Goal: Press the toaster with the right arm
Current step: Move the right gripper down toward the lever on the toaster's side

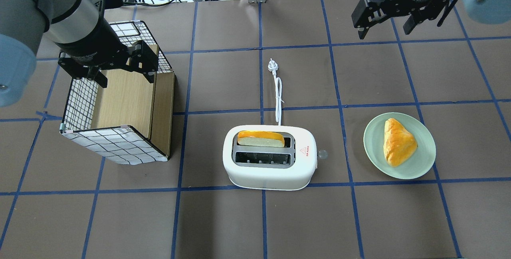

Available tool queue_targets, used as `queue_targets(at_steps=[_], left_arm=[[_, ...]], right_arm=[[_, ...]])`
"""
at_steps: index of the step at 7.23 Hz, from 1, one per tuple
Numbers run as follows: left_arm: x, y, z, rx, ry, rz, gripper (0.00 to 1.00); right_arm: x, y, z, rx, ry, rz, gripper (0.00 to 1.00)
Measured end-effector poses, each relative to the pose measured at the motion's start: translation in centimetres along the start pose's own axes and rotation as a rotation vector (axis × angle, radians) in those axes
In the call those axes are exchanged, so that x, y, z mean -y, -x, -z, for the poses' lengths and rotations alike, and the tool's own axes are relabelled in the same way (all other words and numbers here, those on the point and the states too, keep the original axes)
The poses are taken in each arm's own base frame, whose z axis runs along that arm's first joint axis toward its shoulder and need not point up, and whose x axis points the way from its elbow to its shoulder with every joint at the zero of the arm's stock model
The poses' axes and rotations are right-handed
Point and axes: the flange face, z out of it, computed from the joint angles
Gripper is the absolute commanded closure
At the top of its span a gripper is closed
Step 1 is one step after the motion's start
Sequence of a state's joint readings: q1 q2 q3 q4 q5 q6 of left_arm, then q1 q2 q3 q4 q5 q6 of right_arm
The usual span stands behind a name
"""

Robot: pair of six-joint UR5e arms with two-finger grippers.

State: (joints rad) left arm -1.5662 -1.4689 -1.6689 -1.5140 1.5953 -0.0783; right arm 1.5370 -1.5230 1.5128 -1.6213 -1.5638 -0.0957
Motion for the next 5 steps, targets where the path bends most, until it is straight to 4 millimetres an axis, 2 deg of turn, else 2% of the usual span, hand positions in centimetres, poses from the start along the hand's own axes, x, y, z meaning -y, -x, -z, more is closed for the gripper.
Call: queue_targets(at_steps=[1, 2, 4, 5], left_arm=[[0.0, 0.0, 0.0, 0.000, 0.000, 0.000, 0.00], [0.0, 0.0, 0.0, 0.000, 0.000, 0.000, 0.00], [0.0, 0.0, 0.0, 0.000, 0.000, 0.000, 0.00], [0.0, 0.0, 0.0, 0.000, 0.000, 0.000, 0.00]], right_arm=[[-0.9, 0.1, -0.6, 0.008, 0.069, -0.002, 0.01], [-1.9, 0.2, -1.3, 0.020, 0.148, -0.017, 0.20], [-3.6, 0.9, -2.6, 0.071, 0.287, -0.088, 0.80], [-4.2, 1.3, -3.5, 0.101, 0.336, -0.111, 1.00]])
